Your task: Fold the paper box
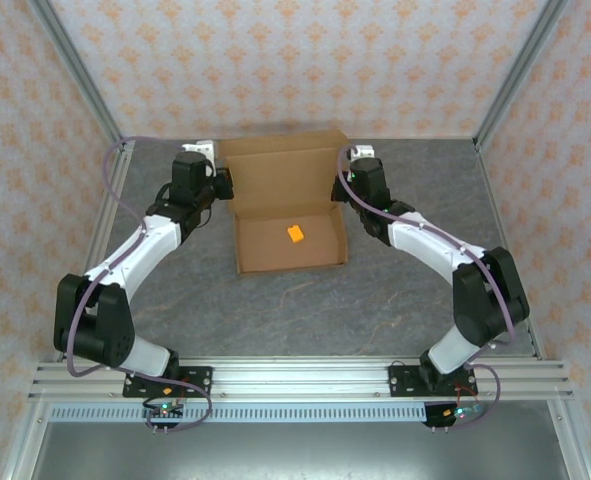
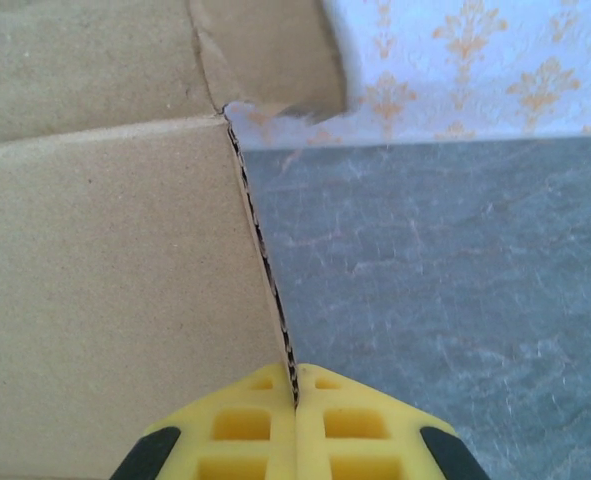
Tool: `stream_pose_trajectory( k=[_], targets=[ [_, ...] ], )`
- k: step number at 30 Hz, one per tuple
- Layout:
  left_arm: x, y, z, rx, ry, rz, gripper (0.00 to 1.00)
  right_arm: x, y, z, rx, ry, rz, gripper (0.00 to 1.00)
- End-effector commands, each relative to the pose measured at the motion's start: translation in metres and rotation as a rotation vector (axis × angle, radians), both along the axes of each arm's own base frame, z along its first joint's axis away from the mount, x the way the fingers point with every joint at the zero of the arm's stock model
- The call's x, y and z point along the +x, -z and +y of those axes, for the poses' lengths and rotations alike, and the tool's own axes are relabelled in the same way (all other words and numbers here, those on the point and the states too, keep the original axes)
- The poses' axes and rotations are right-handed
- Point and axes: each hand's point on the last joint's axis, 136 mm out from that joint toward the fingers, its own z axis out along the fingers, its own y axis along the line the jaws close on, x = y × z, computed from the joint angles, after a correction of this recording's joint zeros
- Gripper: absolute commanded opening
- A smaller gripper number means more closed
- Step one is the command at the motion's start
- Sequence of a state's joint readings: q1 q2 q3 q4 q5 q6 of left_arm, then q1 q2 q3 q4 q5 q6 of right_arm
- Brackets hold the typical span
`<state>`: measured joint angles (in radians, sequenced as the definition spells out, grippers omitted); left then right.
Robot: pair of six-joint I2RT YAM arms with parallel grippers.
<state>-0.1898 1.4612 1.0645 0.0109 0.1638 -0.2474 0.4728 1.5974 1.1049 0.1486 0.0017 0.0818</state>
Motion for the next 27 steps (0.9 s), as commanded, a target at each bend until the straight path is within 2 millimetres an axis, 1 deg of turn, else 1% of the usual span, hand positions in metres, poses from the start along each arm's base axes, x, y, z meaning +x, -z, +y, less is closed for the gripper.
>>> stream_pose_trajectory(
  k=[1, 4, 7, 11, 19, 22, 24, 27],
  targets=[
    [0.008, -0.018, 0.018, -0.005, -0.116, -0.116, 0.00, 0.009, -0.023, -0.015, 0.022, 0.087, -0.128, 0.00],
    [0.008, -0.011, 0.018, -0.006, -0.140, -0.136, 0.00, 0.010, -0.023, -0.015, 0.029, 0.082, -0.165, 0.00],
    [0.004, -0.006, 0.013, -0.002, -0.168, -0.137, 0.00, 0.011, -0.017, -0.011, 0.035, 0.063, -0.179, 0.00],
    [-0.001, 0.005, 0.012, -0.006, -0.215, -0.148, 0.00, 0.009, -0.010, -0.013, 0.035, 0.064, -0.208, 0.00],
    [-0.025, 0.024, 0.003, 0.012, -0.315, -0.166, 0.00, 0.005, 0.001, -0.017, 0.069, 0.087, -0.214, 0.00],
    [-0.035, 0.026, -0.004, 0.036, -0.340, -0.179, 0.00, 0.003, 0.007, -0.020, 0.074, 0.095, -0.222, 0.00],
    [-0.039, 0.024, -0.008, 0.052, -0.348, -0.198, 0.00, 0.001, 0.010, -0.020, 0.080, 0.090, -0.229, 0.00],
    [-0.044, 0.022, -0.007, 0.069, -0.374, -0.212, 0.00, -0.001, 0.012, -0.021, 0.084, 0.091, -0.243, 0.00]
  ],
)
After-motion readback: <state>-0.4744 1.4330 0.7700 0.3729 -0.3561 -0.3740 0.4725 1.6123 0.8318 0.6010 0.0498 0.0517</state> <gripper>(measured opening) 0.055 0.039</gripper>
